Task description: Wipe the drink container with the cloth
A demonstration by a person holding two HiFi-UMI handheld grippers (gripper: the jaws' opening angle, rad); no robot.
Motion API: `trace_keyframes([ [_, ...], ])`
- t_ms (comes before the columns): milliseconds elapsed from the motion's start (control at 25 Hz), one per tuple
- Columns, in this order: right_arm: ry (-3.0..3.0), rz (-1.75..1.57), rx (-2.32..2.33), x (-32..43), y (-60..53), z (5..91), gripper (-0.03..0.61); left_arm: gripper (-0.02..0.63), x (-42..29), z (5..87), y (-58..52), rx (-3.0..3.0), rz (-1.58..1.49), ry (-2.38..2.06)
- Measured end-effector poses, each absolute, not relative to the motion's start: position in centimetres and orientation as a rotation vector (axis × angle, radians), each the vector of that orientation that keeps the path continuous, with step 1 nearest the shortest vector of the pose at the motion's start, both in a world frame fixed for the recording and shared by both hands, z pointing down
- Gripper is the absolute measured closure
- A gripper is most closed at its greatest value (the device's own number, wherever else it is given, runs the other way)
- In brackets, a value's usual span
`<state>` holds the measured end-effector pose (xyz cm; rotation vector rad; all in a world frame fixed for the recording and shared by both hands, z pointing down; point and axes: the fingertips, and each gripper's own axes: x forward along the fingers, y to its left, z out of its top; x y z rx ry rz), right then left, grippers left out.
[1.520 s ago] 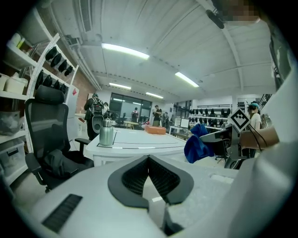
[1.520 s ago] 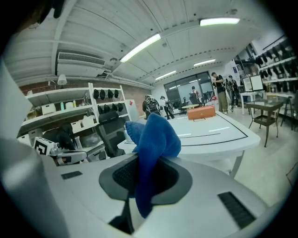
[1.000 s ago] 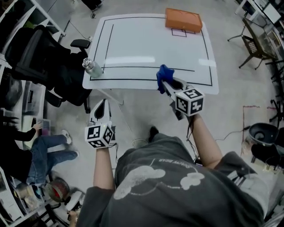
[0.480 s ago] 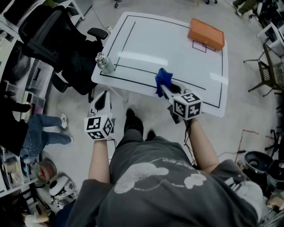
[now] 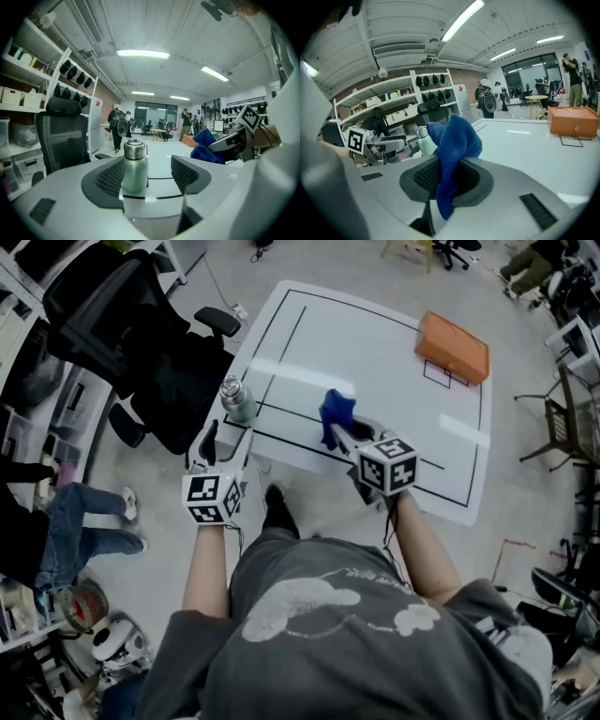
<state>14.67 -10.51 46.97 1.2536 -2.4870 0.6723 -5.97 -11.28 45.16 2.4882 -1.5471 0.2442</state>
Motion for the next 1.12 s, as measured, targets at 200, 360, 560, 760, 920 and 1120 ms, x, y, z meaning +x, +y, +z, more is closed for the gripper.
trace_keyframes([
  [200, -2.479, 0.696, 1.199, 10.9, -15.7, 47.1, 0.517, 0.259, -6.5, 46.1, -15.6, 2.511, 0.327, -1.499],
  [360, -2.498, 0.707, 1.073, 7.0, -18.2, 47.3, 0.517, 0.259, -6.6, 46.8, -18.1, 2.53, 0.37, -1.448],
  [560, -2.512, 0.693, 0.921, 2.6, -20.2, 47.8, 0.517, 0.261, -5.9, 48.6, -19.3, 2.561, 0.479, -1.324],
  [760, -2.508, 0.698, 0.77, -0.4, -21.1, 48.4, 0.517, 0.299, -5.7, 49.3, -19.6, 2.61, 0.517, -1.25],
  [920, -2.494, 0.675, 0.672, -2.4, -20.9, 48.9, 0.518, 0.304, -5.8, 49.1, -19.5, 2.653, 0.486, -1.207],
  [1120, -2.46, 0.669, 0.588, -3.1, -21.1, 49.6, 0.519, 0.304, -6.0, 49.0, -19.4, 2.73, 0.452, -1.064],
])
